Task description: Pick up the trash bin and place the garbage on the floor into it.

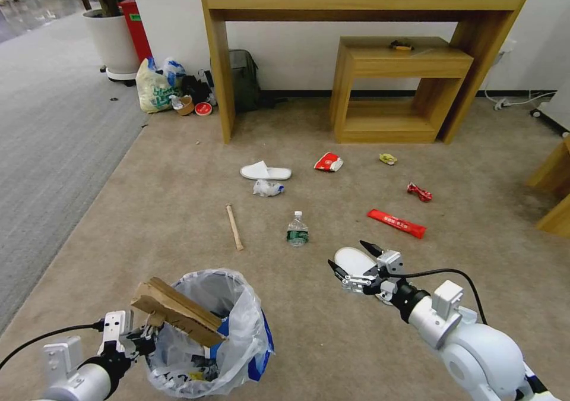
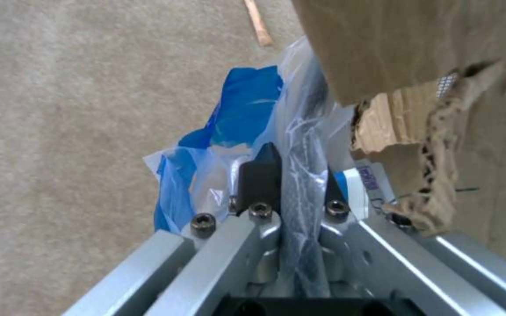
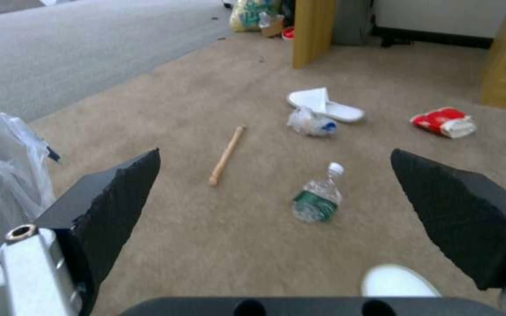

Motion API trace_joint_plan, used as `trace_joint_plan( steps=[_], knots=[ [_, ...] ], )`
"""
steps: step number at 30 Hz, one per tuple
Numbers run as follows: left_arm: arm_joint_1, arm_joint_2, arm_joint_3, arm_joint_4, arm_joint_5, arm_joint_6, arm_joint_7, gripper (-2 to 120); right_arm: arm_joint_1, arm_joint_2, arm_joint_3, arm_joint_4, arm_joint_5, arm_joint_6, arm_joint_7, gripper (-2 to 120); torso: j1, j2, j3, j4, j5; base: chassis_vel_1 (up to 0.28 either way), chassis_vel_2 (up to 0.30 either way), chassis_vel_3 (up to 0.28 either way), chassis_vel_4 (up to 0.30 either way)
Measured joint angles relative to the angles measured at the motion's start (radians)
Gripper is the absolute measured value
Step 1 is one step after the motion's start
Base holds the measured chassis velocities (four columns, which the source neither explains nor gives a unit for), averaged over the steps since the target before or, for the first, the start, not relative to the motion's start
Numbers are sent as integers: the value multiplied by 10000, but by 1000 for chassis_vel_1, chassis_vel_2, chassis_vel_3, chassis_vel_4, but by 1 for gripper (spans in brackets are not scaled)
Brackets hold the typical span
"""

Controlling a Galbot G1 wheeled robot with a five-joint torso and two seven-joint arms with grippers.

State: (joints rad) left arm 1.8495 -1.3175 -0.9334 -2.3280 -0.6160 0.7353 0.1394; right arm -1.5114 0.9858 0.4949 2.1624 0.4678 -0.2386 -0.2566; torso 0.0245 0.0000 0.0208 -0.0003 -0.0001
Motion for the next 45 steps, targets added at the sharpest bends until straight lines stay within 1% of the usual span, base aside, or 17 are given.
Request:
trace_joint_plan(
  steps=[4, 7, 13, 16, 22, 24, 28, 30, 32, 34, 36, 37, 38, 40, 42, 44, 45],
  knots=[
    [39, -11, 8, -34, 37, 1, 42, 0, -214, 34, 194, 4, -64, 87, -95, 100, 0, 0, 0, -1, 3, -116, -127, 147, 129],
    [65, -7, 8, -38, 62, 1, 71, 0, -359, 62, 344, 4, -99, 151, -158, 100, 0, 0, 0, 0, -2, -151, -135, 150, 157],
    [78, -4, 80, -52, 146, 1, 131, 0, -745, 89, 694, -56, -164, 298, -311, 100, 0, 0, 0, 0, 4, -135, -140, 128, 126],
    [76, -9, 105, -63, 168, 0, 140, 0, -890, 80, 836, -87, -180, 365, -386, 100, 0, 0, -1, 0, -3, -115, -128, 120, 128],
    [104, -6, 92, -69, 178, 1, 216, 0, -1192, 1, 1152, -255, -247, 527, -550, 100, 0, 0, 0, 1, 2, -121, -122, 120, 112],
    [178, -6, 47, -74, 308, 0, 529, 0, -1393, -16, 1336, -383, -361, 663, -690, 100, -1, 0, 0, -1, 1, -138, -118, 114, 123],
    [270, -19, 38, -81, 449, -22, 800, 0, -1573, -12, 1497, -705, -470, 879, -795, 100, 0, 0, 0, -2, 4, -105, -90, 73, 89],
    [278, -25, 35, -81, 466, -35, 819, 0, -1582, -8, 1525, -800, -471, 914, -819, 100, 0, 0, 0, -2, 3, -60, -50, 34, 49],
    [305, -39, 22, -80, 489, -55, 833, 0, -1545, -8, 1667, -1515, -466, 1087, -970, 100, -1, 0, -1, 0, 0, 0, 0, 0, 0],
    [312, -40, 17, -80, 489, -55, 832, 0, -1520, -16, 1698, -1717, -466, 1126, -1016, 100, 0, 0, 0, -1, -1, 0, 0, 0, 0],
    [324, -38, 9, -80, 489, -56, 797, 0, -1297, -99, 1791, -2713, -432, 1364, -1161, 100, 0, 0, -1, 0, 2, 0, 0, 0, 0],
    [324, -38, 9, -80, 489, -56, 797, 0, -1297, -99, 1791, -2713, -432, 1364, -1161, 100, 0, 0, -1, 0, 2, 0, 0, 0, 0],
    [324, -39, 9, -81, 487, -57, 784, 0, -1207, -135, 1809, -3029, -407, 1404, -1204, 100, 0, 0, 0, 0, 0, 0, 0, 0, 0],
    [317, -56, 21, -78, 485, -56, 736, 0, -833, -238, 1820, -4123, -311, 1514, -1377, 100, 0, 0, 0, -1, 4, 0, 0, 0, 0],
    [310, -61, 27, -75, 486, -57, 725, 0, -749, -264, 1810, -4386, -280, 1527, -1410, 100, 0, -1, 0, 0, 3, 0, 0, 0, 0],
    [268, -66, 44, -63, 485, -35, 669, 0, -281, -362, 1652, -5624, -230, 1632, -1665, 100, 0, 0, 0, -1, 2, 0, 0, 0, 0],
    [268, -66, 44, -63, 485, -35, 669, 0, -281, -362, 1652, -5624, -230, 1632, -1665, 100, 0, 0, 0, -1, 2, 0, 0, 0, 0]
  ],
)
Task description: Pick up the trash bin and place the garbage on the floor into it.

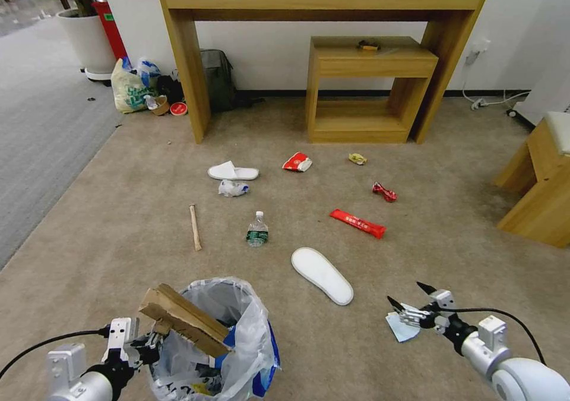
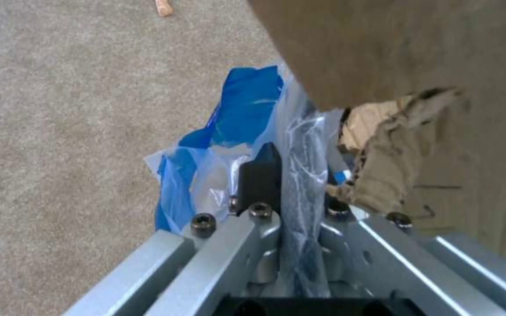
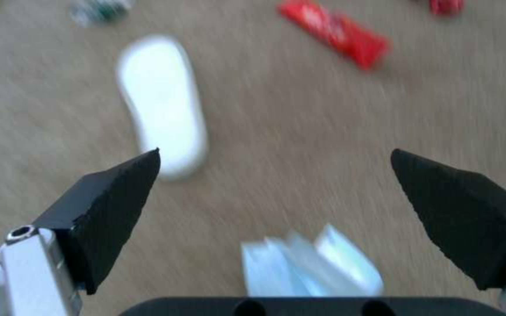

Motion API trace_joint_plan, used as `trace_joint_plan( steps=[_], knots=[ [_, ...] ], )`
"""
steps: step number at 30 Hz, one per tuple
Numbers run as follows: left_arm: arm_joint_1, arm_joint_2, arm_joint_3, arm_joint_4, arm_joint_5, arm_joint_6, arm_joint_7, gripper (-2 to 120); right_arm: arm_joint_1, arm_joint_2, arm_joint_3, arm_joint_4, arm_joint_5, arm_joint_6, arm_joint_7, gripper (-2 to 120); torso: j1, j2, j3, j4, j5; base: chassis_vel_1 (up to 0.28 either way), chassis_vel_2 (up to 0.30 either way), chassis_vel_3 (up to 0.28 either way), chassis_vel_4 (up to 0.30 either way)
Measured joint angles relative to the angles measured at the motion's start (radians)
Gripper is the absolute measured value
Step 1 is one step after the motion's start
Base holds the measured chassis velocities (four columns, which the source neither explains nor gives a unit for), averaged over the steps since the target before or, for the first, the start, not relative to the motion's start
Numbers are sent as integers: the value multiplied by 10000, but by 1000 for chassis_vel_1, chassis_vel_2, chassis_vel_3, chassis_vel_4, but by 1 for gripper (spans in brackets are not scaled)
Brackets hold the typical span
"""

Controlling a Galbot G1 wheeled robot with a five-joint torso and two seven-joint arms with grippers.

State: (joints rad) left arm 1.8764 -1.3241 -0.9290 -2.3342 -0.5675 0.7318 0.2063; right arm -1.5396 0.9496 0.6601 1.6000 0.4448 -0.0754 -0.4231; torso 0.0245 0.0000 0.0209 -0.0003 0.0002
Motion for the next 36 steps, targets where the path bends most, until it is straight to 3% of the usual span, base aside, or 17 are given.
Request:
trace_joint_plan(
  steps=[7, 17, 30, 33, 36],
  knots=[
    [-403, 69, 39, 40, -311, 24, -459, 0, 1119, 3, -666, -2208, -198, 305, -490, 100, 0, -1, 1, 2, 0, 0, 0, 0, 0],
    [-703, 127, 189, 101, -470, 31, -779, 0, 1773, 141, -1221, -3417, -291, 387, -622, 100, 0, -1, 0, 0, -2, 0, 0, 0, 0],
    [-600, 269, 137, 122, -495, 39, -823, 0, 3654, 903, -2080, -5865, -945, 862, -738, 100, 0, -1, 0, 1, -2, 0, 0, 0, 0],
    [-575, 302, 108, 143, -514, 39, -813, 0, 3826, 1062, -2155, -6065, -1074, 918, -739, 95, 0, -1, 1, 2, -3, 0, 0, 0, 0],
    [-606, 363, 106, 206, -529, 40, -809, 0, 4087, 1295, -2256, -6416, -1187, 1004, -697, 79, 0, -1, 1, 0, -3, 0, 0, 0, 0]
  ],
)
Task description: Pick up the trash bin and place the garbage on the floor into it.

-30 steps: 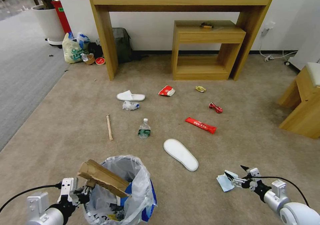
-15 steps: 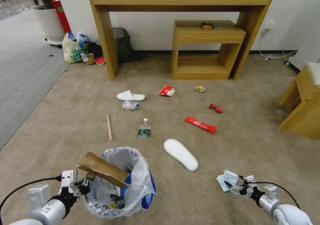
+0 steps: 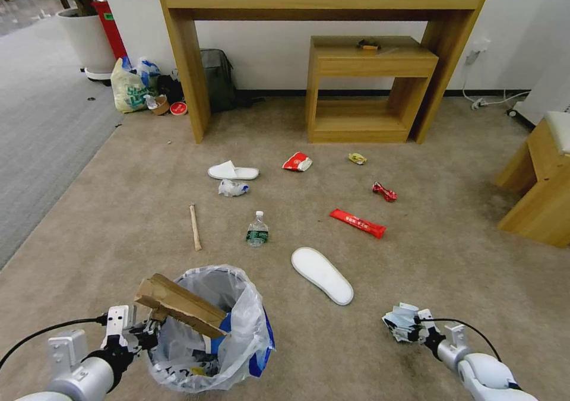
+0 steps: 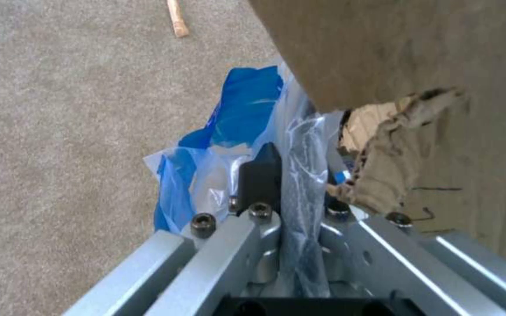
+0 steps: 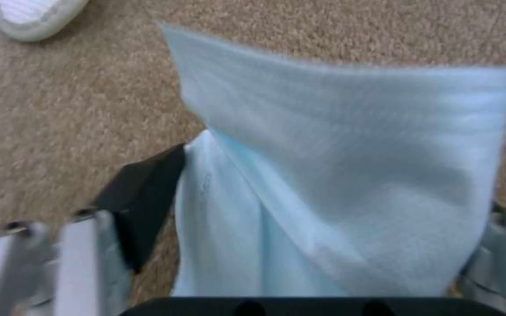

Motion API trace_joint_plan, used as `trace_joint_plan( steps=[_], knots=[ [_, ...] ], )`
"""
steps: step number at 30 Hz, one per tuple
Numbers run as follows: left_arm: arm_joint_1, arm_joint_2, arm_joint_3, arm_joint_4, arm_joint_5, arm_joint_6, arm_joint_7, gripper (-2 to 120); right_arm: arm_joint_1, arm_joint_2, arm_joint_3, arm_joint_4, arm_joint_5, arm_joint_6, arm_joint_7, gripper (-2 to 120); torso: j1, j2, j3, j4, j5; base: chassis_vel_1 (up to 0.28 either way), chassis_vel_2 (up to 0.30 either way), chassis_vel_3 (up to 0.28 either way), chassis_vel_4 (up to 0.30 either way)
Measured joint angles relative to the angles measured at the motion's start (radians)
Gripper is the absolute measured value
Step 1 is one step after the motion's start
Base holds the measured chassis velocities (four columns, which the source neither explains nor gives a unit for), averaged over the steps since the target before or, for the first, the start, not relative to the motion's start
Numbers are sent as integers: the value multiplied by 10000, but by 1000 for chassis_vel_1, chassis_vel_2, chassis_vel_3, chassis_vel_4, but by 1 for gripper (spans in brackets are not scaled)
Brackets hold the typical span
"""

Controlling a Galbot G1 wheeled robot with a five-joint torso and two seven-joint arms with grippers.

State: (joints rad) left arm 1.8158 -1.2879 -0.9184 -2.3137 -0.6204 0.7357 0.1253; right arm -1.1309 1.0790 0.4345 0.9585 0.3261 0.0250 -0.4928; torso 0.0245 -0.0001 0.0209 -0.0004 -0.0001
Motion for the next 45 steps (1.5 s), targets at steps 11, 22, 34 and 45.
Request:
trace_joint_plan(
  steps=[11, 22, 34, 45],
  knots=[
    [-218, 108, 89, 161, -22, 0, -3, 0, 213, 163, 4, -268, -83, 122, 231, 39, 0, 1, -1, -1, -3, 0, 0, 0, 0],
    [-247, 197, 86, 190, -84, -2, 0, 0, 109, 328, 96, -22, -290, 159, 446, 0, 0, 1, -1, 4, 11, 0, 0, 0, 0],
    [-352, 149, 189, 195, -32, -3, 11, 0, -996, -564, 579, 3734, -442, -65, 823, 0, 0, 1, -1, 1, 2, 0, 0, 0, 0],
    [-396, 153, 200, 226, -8, -5, 15, 0, -237, -1316, -160, 8162, 1650, -2035, 1593, 0, 0, 1, -1, 4, -4, 0, 0, 0, 0]
  ],
)
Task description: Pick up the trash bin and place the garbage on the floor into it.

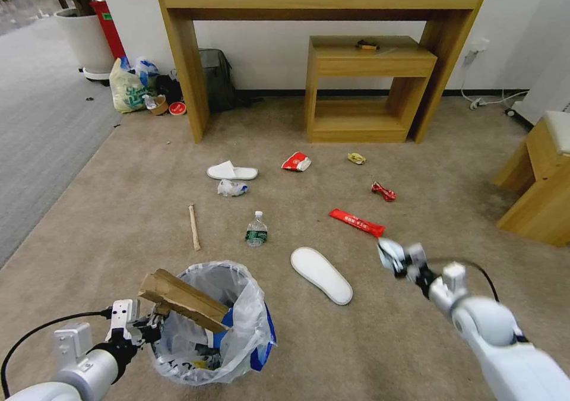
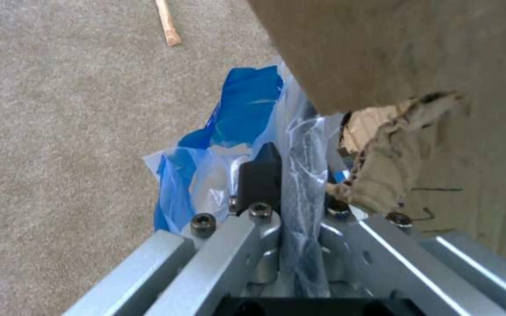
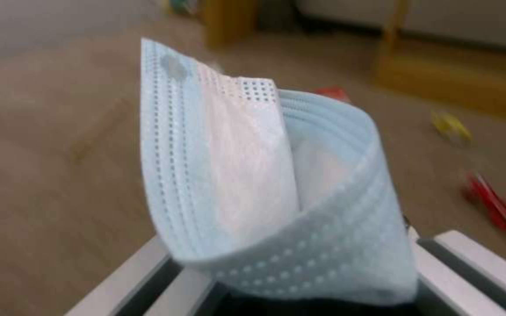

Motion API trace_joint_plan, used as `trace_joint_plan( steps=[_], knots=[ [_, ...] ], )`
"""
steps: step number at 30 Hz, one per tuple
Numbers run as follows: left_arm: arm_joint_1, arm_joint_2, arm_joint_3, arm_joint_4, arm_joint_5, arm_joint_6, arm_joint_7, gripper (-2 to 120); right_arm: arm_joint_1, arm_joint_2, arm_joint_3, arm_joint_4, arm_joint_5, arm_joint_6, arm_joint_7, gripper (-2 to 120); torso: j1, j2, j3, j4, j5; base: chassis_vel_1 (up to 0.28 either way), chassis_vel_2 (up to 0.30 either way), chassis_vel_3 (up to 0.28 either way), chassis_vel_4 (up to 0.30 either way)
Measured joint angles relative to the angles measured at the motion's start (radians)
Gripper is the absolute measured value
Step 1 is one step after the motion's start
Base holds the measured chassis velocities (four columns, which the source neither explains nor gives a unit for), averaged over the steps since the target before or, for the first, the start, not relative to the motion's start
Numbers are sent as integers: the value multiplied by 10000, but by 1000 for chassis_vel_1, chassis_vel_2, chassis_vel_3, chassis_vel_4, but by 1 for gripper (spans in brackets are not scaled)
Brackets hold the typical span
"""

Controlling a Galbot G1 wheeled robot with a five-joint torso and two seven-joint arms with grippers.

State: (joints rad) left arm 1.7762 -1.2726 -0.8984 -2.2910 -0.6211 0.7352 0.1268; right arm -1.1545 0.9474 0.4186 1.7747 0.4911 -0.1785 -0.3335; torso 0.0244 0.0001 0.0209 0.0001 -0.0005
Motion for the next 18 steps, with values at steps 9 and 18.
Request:
trace_joint_plan(
  steps=[9, 18],
  knots=[
    [-271, 229, 171, 154, 62, 0, -36, 0, 2342, -470, -3267, 2406, 2286, -1695, 813, 0, 1, -1, 0, -3, 3, 0, 0, 0, 0],
    [-670, 288, 474, 318, 142, 1, -224, 0, 5682, 163, -7261, 2626, 4288, -2459, 1567, 0, 1, -1, 0, -1, 1, 0, 0, 0, 0]
  ],
)
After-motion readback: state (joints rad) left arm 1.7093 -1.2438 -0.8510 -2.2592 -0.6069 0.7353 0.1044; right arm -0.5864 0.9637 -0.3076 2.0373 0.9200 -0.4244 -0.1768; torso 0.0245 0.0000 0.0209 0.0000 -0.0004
